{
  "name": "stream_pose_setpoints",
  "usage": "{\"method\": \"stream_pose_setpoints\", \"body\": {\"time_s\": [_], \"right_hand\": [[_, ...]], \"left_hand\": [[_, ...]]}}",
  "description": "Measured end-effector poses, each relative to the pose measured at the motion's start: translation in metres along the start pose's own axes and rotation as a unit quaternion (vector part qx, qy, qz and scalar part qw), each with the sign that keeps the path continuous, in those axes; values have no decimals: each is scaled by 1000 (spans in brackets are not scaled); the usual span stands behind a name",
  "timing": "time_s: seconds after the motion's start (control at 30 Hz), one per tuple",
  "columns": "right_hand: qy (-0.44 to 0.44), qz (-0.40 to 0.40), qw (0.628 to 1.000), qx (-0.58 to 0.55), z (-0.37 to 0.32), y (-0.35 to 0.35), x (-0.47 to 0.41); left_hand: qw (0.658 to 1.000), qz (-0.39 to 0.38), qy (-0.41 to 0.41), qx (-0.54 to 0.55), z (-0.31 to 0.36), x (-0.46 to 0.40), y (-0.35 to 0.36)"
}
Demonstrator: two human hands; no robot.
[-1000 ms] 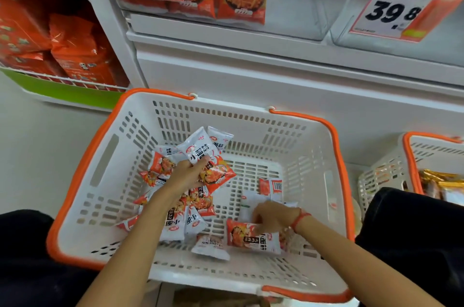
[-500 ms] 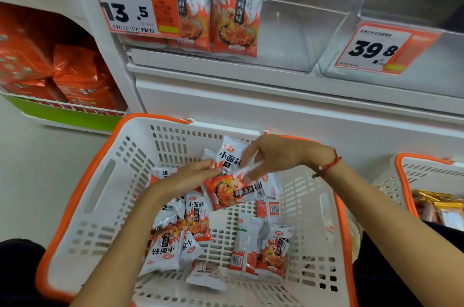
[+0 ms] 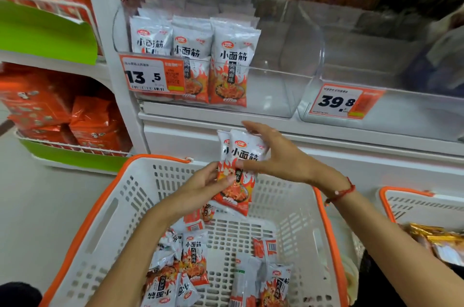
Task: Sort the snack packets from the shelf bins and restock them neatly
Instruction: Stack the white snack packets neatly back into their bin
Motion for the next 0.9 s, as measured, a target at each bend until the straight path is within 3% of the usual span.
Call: {"method": "stream_pose_setpoints", "body": {"time_s": [0.13,0.5,0.6,0.7,0.9], "right_hand": [[-37,23,999,27,-14,-41,3],[-96,191,955,-205,-66,-99,0],[-84,165,949,-256,-66,-102,-10],[-110,125,961,-220,-71,-107,-10],[-127,244,942,-195,-59,-129,-3]], "left_hand": [[996,-19,83,0,33,3,3],[968,2,240,-66,119,8,-11],[954,41,292,-60,141,6,-8],[945,46,321,-47,163,1,-1],[945,38,319,-67,186,-15,6]]}}
Point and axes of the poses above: each hand's wrist, its own x-axis away from the middle knuckle, its own y-axis out of the palm, z = x × y, the point moved 4 cm from there along -x, towards the middle knuckle, and after that the axes turned 14 degrees about x, right-handed, at the moved point
